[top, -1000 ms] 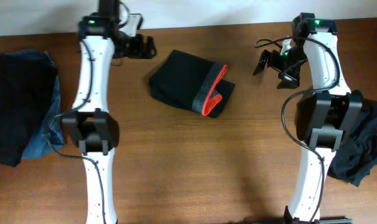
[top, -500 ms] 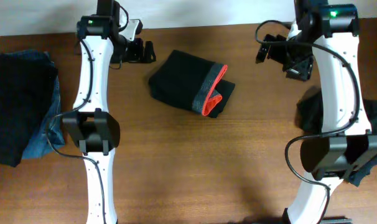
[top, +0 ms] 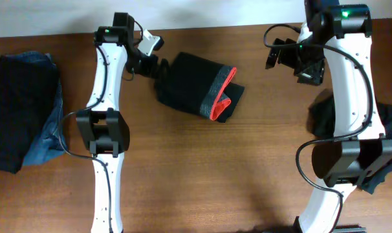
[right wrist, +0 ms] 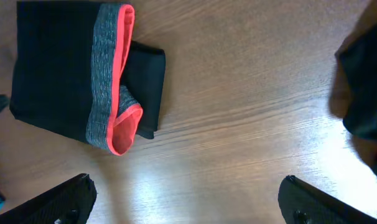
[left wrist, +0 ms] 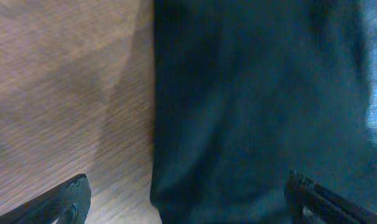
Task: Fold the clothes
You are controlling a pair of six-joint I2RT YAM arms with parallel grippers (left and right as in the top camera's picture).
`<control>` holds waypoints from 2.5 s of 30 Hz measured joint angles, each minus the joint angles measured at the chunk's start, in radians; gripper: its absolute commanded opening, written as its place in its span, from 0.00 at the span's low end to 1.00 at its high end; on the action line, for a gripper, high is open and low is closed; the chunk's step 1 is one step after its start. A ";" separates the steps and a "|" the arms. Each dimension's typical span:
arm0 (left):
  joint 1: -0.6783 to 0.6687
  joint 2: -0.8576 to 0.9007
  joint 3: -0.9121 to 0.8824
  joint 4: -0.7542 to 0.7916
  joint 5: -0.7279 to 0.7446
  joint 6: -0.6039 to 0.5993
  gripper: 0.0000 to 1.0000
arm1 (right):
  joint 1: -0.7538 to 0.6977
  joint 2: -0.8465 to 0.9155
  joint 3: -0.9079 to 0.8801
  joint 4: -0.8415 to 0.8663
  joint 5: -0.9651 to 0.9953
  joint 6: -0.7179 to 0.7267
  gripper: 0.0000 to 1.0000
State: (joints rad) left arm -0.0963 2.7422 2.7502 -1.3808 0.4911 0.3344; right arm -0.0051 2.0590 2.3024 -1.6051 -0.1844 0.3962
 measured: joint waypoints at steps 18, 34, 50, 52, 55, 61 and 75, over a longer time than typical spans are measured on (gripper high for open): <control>-0.075 0.065 0.000 -0.150 0.174 0.177 0.60 | 0.027 0.000 0.000 0.035 0.000 -0.008 0.99; -0.129 0.065 0.000 -0.216 0.263 0.190 0.66 | 0.027 0.000 0.000 0.035 0.000 -0.016 0.99; -0.127 0.127 0.001 -0.029 0.364 -0.150 0.81 | 0.027 0.000 0.000 0.035 0.000 -0.016 0.98; -0.129 0.131 0.001 0.010 0.382 -0.163 0.81 | 0.027 0.000 0.000 0.035 0.000 -0.015 0.99; -0.134 0.137 0.002 0.061 0.396 -0.167 0.81 | 0.027 0.001 0.000 0.035 0.000 -0.027 0.99; -0.140 0.163 0.003 0.097 0.399 -0.190 0.07 | 0.027 0.001 0.000 0.045 0.000 -0.035 0.99; -0.121 0.210 0.135 -0.075 0.392 -0.198 0.00 | 0.025 0.003 0.000 0.096 0.035 -0.038 0.99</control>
State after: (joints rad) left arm -0.2169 2.9520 2.8857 -1.4555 0.8833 0.1364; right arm 0.0200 2.0621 2.3024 -1.5089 -0.1490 0.3584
